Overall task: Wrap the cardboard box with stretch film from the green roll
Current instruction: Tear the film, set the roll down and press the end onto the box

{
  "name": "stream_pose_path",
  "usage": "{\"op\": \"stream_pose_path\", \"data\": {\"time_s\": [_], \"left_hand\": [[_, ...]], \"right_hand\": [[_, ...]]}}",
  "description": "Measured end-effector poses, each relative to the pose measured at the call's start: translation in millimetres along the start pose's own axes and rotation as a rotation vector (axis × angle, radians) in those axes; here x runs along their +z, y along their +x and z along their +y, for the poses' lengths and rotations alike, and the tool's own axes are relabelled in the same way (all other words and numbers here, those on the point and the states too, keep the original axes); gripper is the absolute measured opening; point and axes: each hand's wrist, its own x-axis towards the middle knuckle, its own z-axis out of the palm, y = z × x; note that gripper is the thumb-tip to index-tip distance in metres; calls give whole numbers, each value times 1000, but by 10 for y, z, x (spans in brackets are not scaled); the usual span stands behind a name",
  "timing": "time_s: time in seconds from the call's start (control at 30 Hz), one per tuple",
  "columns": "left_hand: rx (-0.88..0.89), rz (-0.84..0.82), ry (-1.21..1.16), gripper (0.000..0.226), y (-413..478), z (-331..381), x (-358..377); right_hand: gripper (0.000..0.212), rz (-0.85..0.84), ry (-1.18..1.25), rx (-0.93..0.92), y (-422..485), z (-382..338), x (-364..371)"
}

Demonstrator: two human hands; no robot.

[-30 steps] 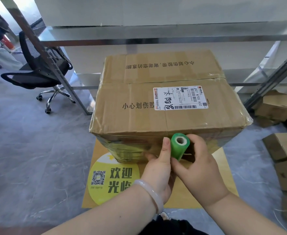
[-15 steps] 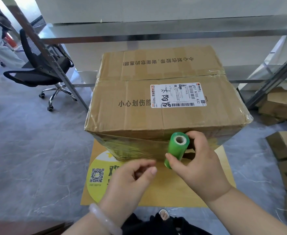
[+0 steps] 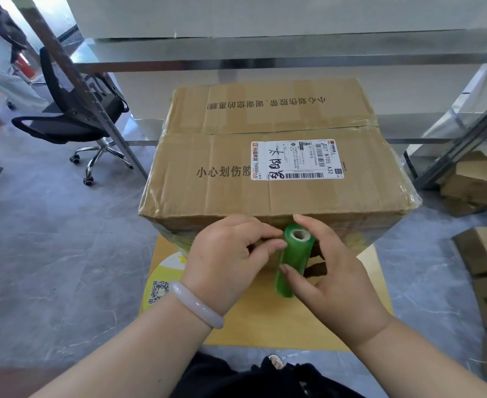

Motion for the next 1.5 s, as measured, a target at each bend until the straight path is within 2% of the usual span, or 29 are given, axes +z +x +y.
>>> {"op": "stream_pose_path", "data": {"time_s": [0.2,0.33,0.5,0.6,0.7,0.87,1.03,1.23,1.4,1.5], "left_hand": [[-22,15,47,22,15,30,8],[-46,68,67,23,2,53,57],[-136,95,50,16,30,120,84],[-141,85,48,20,-12,123,80],[-161,93,37,15,-42,116,106],[-155,49,55,15,-22,107,90],[-167,30,73,17,-9,133,72],[-179,84,92,15,-8,180,125],[-325,153,52,19,59,194,181],[-321,111,-32,9,50,179,109]], "right_hand": [[53,11,40,-18,18,31,9],[46,89,72,-80,-56,83,-31],[44,89,201,-3,-47,36,109],[47,90,270,28,-35,-7,184],[49,106,225,39,-1,1,164],[39,111,129,9,42,6,97],[38,121,214,8,45,38,58],[37,122,265,-13,54,54,-28],[38,52,222,-244,-40,-140,-71],[41,64,180,-133,-74,-79,-159]]}}
